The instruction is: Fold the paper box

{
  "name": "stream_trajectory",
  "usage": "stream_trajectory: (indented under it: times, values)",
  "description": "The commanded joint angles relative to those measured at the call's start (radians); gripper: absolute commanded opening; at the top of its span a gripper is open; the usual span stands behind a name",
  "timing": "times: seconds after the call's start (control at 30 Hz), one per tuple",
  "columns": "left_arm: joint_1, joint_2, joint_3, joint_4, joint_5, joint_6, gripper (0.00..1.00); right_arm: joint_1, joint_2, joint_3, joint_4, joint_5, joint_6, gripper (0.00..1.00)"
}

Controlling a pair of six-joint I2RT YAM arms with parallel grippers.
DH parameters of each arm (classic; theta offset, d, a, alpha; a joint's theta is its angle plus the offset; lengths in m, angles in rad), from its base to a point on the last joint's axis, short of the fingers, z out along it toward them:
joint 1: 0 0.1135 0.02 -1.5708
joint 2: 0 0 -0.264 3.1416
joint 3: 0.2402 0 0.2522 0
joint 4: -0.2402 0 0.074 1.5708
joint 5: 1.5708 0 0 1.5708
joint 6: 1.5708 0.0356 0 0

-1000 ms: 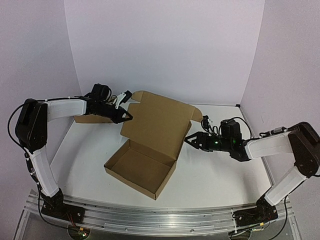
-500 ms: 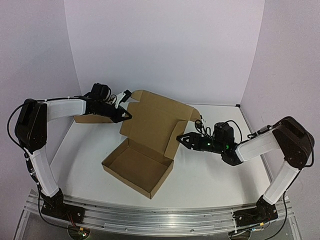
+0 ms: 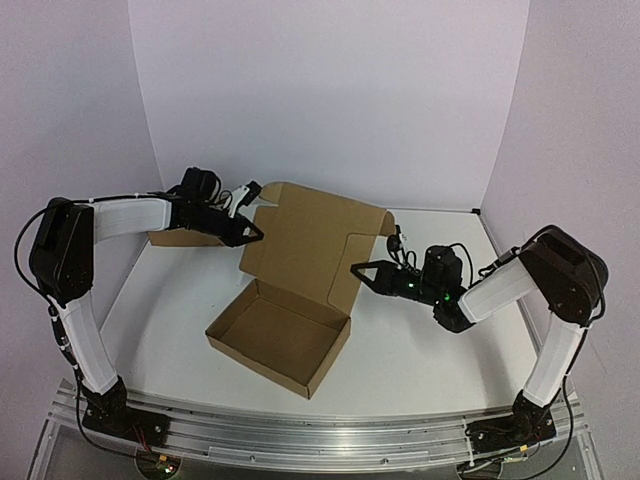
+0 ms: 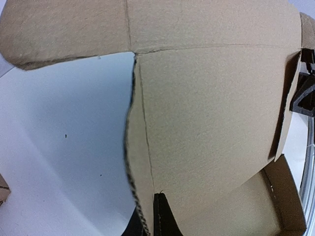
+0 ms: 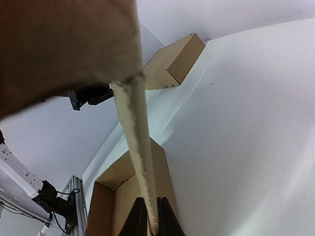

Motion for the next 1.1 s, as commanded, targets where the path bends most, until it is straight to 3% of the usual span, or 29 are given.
stream_trajectory:
  times: [0.0,0.1,0.2,0.3,0.37,0.47,0.63,0.83,1.07]
  values:
    - [0.008,-0.05,0.051,-0.165,0.162,0.073,0.36,-0.013,-0.046,-0.011,0.076,-0.028,-0.038,0.0]
    - [0.085,-0.066,0.099,-0.276,0.309,0.163,0.66,-0.052,-0.088,-0.025,0.067,-0.108,-0.034,0.0]
    - [0.172,-0.071,0.156,-0.383,0.42,0.263,0.78,-0.079,-0.132,-0.022,0.035,-0.187,-0.034,0.0]
    - [0.268,-0.068,0.152,-0.374,0.428,0.284,0.69,-0.088,-0.179,-0.004,-0.044,-0.262,-0.061,0.0]
    - [0.284,-0.07,0.088,-0.281,0.324,0.263,0.56,-0.089,-0.197,0.011,-0.085,-0.301,-0.072,0.0]
    - [0.285,-0.058,-0.014,-0.124,0.256,0.25,0.51,-0.089,-0.211,0.023,-0.108,-0.343,-0.069,0.0]
    - [0.271,0.019,0.024,-0.018,0.396,0.21,0.57,-0.089,-0.219,0.033,-0.149,-0.365,-0.074,0.0]
    - [0.184,0.012,0.072,-0.225,0.595,0.405,0.74,-0.089,-0.223,0.039,-0.169,-0.332,-0.096,0.0]
    - [0.1,-0.002,-0.005,-0.226,0.571,0.429,0.73,-0.088,-0.207,0.046,-0.178,-0.345,-0.105,0.0]
